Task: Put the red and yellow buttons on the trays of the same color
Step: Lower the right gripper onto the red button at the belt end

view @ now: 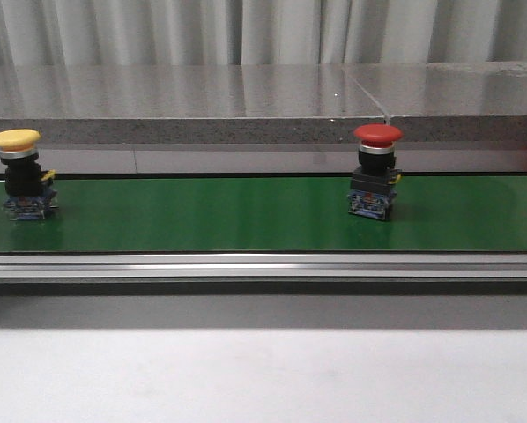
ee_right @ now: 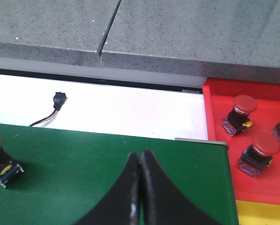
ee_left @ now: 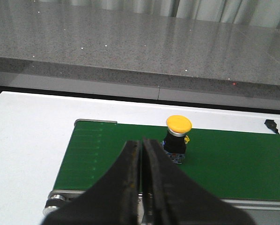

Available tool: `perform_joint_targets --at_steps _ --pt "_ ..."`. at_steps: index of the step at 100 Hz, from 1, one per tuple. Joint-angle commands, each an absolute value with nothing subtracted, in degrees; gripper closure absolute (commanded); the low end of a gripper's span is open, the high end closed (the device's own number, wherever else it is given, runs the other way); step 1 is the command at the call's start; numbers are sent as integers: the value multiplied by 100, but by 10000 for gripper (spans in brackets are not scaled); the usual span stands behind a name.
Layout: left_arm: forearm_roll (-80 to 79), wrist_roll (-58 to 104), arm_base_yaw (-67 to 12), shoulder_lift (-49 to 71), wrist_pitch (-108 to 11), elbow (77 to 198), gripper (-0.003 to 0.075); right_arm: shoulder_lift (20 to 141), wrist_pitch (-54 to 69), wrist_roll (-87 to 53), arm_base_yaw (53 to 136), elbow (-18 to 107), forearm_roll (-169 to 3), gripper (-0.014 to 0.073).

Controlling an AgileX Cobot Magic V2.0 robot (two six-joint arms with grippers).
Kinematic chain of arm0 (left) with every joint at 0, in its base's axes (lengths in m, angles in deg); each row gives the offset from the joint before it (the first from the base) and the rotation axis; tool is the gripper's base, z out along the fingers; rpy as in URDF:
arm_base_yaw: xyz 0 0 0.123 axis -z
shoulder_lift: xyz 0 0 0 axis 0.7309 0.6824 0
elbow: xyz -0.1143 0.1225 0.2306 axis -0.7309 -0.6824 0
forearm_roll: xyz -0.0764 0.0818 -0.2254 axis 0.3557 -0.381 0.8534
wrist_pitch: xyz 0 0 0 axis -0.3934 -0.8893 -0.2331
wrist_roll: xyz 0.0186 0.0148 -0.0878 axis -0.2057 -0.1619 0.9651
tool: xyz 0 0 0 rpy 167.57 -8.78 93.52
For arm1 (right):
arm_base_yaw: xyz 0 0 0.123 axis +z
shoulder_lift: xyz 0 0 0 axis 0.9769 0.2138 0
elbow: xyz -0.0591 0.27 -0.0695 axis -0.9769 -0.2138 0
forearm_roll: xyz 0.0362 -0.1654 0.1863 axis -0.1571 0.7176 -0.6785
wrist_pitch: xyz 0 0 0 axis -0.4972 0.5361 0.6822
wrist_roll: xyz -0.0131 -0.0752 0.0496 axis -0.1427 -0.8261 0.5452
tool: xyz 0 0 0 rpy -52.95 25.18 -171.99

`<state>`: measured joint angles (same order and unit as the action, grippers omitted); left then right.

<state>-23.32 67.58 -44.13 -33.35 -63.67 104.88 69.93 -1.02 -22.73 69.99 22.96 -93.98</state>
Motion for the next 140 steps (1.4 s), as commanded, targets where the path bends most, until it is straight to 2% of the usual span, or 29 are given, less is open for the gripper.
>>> perform_joint_targets --at_steps 1,25,32,39,51,58,60,70,89,115,140 --pt "-2322 6765 -4365 -3274 -5920 10583 739 6918 308 -2331 7007 2450 -9470 661" --pt "-2322 6765 -4365 -3274 -5943 10524 739 6918 84 -2331 7007 2450 -9470 652" --pt "-2322 6765 -4365 -3274 -5943 10524 739 6918 -124 -2331 7007 2450 -9470 595" --pt "-2322 6765 -4365 -3274 -5943 10524 739 6918 -359 -2331 7007 2450 -9470 463" --pt "-2322 6765 -4365 -3274 -5943 10524 739 6918 -655 -2331 7007 2450 -9474 99" --pt "-2322 6765 -4365 -3274 -5943 10524 739 6918 -720 -2331 7007 2450 -9502 -61" --pt "-2322 6765 -4365 -3274 -5943 10524 739 6918 -720 -2331 7007 2450 -9513 -79" --pt "-2322 6765 -4365 -3274 -5943 10524 739 6918 -720 -2331 7007 2457 -9625 -43" --pt "-2322 6765 -4365 -3274 -5943 10524 739 7136 -838 -2409 7134 2629 -9680 -42" --pt "-2322 6765 -4365 -3274 -5943 10524 739 8247 -1188 -2418 7639 3291 -9680 -42" --pt "-2322 6765 -4365 -3274 -5943 10524 739 9348 -1041 -2422 7944 3754 -9680 -42"
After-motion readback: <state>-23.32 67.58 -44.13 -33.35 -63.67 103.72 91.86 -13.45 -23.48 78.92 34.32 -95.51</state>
